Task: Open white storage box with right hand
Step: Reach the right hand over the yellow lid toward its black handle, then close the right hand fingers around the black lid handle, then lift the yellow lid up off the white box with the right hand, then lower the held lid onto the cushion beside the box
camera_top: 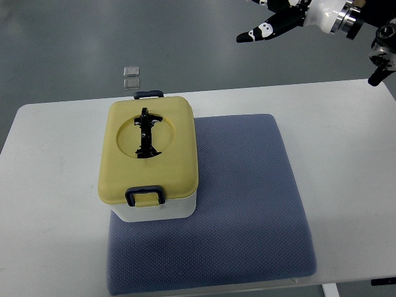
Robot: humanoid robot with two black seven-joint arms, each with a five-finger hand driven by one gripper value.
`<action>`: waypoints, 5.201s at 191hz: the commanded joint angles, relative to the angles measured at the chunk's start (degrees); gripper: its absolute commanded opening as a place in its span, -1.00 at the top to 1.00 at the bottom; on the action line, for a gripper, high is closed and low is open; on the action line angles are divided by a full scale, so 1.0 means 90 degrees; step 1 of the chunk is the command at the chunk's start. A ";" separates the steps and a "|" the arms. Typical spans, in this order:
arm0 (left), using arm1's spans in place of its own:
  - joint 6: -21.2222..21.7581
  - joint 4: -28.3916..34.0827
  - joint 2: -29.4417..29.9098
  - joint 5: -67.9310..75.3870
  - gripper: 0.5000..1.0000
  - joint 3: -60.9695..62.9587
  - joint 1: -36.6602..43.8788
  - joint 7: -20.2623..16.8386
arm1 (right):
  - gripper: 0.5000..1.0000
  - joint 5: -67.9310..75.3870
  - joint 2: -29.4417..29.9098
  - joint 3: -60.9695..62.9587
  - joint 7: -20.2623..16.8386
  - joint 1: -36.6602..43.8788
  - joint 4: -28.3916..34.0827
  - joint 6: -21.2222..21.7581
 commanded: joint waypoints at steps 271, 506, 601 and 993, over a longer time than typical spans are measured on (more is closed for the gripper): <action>0.0000 0.0000 0.0000 -0.0003 -1.00 0.0000 0.0000 0.0000 | -0.42 -0.3975 0.2215 -0.3399 0.0025 0.2488 0.0772 -0.1774; 0.0000 0.0000 0.0000 0.0007 -1.00 0.0000 0.0000 0.0000 | 1.00 -0.4180 0.2616 -0.3819 0.0103 0.2517 0.0410 -0.2272; 0.0000 0.0000 0.0000 -0.0003 -1.00 0.0000 0.0000 0.0000 | 1.00 -0.4102 0.2352 -0.3702 0.0203 0.2849 0.0420 -0.2770; 0.0000 0.0000 0.0000 0.0007 -1.00 0.0000 0.0000 0.0000 | 1.00 -0.5068 -0.1036 -0.2306 0.0203 -0.0129 0.1328 -0.3951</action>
